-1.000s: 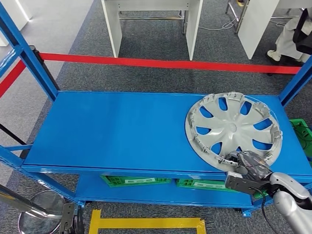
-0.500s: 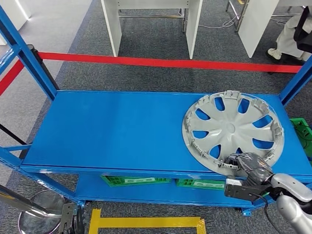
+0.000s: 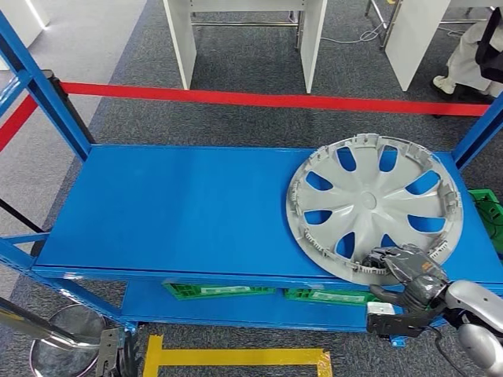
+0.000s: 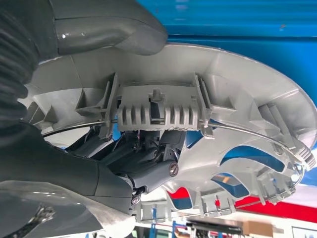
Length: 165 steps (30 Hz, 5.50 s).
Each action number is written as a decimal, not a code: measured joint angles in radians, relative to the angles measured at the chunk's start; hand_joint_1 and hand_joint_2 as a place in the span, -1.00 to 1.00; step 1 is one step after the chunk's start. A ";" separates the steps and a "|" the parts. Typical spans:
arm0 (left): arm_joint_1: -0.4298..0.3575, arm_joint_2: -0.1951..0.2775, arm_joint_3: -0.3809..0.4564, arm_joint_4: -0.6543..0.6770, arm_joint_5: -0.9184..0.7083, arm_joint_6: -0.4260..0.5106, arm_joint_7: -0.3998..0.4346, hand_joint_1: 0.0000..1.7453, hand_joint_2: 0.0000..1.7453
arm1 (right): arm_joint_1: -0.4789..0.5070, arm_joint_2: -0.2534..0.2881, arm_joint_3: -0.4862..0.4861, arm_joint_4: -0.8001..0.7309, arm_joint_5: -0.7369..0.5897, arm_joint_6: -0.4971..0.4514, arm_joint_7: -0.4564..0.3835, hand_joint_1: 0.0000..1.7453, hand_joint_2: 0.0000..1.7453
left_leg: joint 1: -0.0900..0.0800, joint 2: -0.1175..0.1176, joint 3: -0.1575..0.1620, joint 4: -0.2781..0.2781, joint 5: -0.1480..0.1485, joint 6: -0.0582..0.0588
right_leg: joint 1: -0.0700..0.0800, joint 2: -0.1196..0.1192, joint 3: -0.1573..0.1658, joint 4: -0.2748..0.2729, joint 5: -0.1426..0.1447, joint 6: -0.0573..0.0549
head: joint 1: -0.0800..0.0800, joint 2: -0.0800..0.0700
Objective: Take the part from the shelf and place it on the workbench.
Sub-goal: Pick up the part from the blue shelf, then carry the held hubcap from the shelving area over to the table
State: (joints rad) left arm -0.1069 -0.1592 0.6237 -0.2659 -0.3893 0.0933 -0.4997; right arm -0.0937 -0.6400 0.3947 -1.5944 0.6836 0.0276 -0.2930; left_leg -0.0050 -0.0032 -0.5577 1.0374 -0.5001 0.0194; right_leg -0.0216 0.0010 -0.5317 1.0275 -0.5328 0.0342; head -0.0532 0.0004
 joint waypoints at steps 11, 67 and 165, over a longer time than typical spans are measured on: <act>0.003 0.000 0.000 0.000 -0.002 0.002 -0.020 -1.00 -1.00 | 0.057 -0.019 -0.025 -0.099 0.022 -0.057 0.000 1.00 1.00 | 0.000 0.000 -0.001 0.000 0.000 0.000 | 0.000 0.000 -0.001 0.000 0.000 0.000 | 0.000 0.000; -0.009 -0.006 0.010 0.000 0.003 0.037 0.066 -1.00 -1.00 | 0.228 0.098 -0.105 -0.218 0.054 -0.226 -0.097 1.00 1.00 | 0.015 -0.001 -0.125 0.256 -0.131 -0.029 | -0.012 -0.004 -0.075 0.033 0.038 -0.016 | 0.003 0.000; -0.281 -0.021 0.028 -0.004 0.190 0.185 0.222 -1.00 -1.00 | -0.287 0.252 0.219 0.100 -0.006 -0.201 -0.066 1.00 1.00 | 0.011 -0.005 -0.006 0.047 0.007 -0.030 | 0.002 -0.007 -0.115 -0.006 0.105 -0.012 | 0.014 0.000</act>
State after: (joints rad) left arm -0.3876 -0.1798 0.6518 -0.2700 -0.1992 0.2780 -0.2772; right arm -0.3805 -0.3876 0.6141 -1.4944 0.6781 -0.1738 -0.3588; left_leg 0.0055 -0.0080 -0.5637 1.0846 -0.4930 -0.0108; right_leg -0.0196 -0.0063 -0.6465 1.0215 -0.4282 0.0223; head -0.0395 0.0004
